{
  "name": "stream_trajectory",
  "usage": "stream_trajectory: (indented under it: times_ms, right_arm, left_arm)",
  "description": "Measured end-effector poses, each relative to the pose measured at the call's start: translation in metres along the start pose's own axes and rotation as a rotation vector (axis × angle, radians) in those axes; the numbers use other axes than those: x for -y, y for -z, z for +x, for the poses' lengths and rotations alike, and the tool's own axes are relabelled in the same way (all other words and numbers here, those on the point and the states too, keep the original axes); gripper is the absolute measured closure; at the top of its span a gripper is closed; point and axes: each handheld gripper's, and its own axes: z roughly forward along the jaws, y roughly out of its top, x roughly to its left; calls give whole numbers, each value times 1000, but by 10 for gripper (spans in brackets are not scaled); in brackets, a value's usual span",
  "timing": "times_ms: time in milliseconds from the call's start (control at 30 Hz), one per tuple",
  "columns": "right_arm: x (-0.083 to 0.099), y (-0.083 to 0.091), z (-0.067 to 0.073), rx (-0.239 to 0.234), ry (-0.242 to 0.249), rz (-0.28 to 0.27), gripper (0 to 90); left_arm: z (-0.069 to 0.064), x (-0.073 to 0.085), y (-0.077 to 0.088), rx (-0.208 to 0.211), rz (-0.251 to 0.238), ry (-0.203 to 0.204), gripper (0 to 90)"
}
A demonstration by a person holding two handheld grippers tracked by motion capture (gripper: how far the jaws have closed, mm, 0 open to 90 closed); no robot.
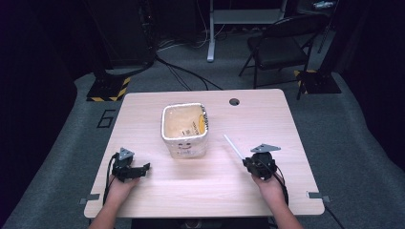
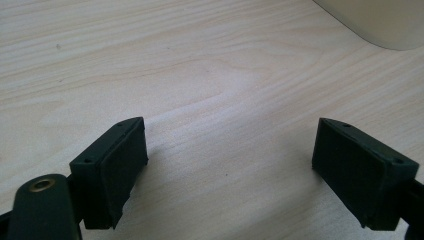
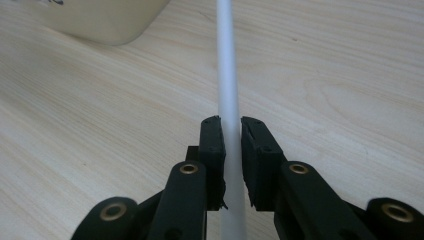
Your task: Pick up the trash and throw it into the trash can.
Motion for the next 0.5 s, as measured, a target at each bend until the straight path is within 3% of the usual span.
stream_trajectory:
  times_ms: [133,500]
  right_arm:
    - [-4,7,-1,-11,-17,-11,794]
    - [-20,30,-7,-27,11,-38,799]
  left_arm:
    - [0,0,0,0,0,0,142]
    - [0,0,0,-3,-1,3,146]
